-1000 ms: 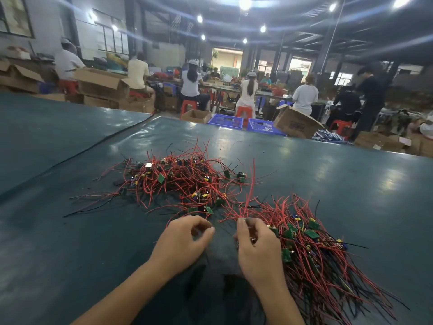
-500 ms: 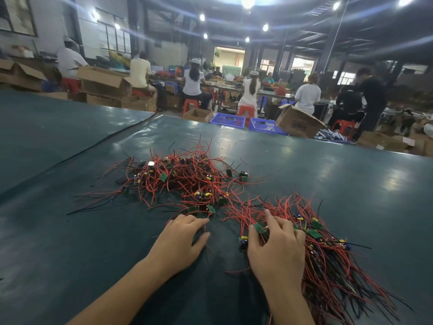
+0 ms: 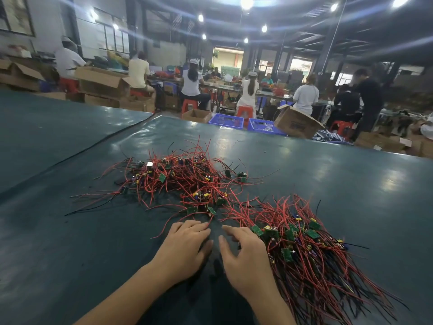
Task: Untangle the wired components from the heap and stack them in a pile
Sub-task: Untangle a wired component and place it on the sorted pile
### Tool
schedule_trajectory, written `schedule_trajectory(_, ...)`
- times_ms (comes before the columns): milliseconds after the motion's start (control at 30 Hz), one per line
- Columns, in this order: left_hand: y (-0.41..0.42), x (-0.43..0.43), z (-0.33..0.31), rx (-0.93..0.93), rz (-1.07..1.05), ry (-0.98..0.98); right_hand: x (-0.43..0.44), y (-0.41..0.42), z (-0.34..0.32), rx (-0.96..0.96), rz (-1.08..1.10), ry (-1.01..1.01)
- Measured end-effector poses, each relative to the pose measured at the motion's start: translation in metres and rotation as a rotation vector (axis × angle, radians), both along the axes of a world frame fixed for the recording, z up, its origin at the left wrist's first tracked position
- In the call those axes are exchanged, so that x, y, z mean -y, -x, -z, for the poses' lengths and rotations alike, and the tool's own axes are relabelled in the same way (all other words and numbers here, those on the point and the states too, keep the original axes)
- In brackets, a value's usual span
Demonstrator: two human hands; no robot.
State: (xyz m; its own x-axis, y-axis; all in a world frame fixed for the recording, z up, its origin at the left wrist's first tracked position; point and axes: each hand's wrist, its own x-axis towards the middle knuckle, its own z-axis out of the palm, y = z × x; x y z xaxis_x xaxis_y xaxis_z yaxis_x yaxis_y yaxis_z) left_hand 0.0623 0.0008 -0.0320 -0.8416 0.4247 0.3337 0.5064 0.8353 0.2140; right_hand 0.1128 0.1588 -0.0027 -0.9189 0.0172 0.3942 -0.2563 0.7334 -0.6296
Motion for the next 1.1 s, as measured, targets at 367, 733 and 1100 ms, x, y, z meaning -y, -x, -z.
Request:
schedule_trajectory(367,-0.024,-0.011,-0.030,-0.263,0.320,-0.535,-0.005,0.002,-0.009,0.106,0.046,0.310)
schedule_trajectory(733,-0.029,-0.018,-0.030,0.018,0.464,-0.963,-0.010,0.006,0.000,0.019,0.055,0.283)
schedule_trajectory(1100,-0.029,-0.024,-0.022,0.249,0.371,-0.568,-0.008,0.006,-0.020,-0.041,0.226,1.004)
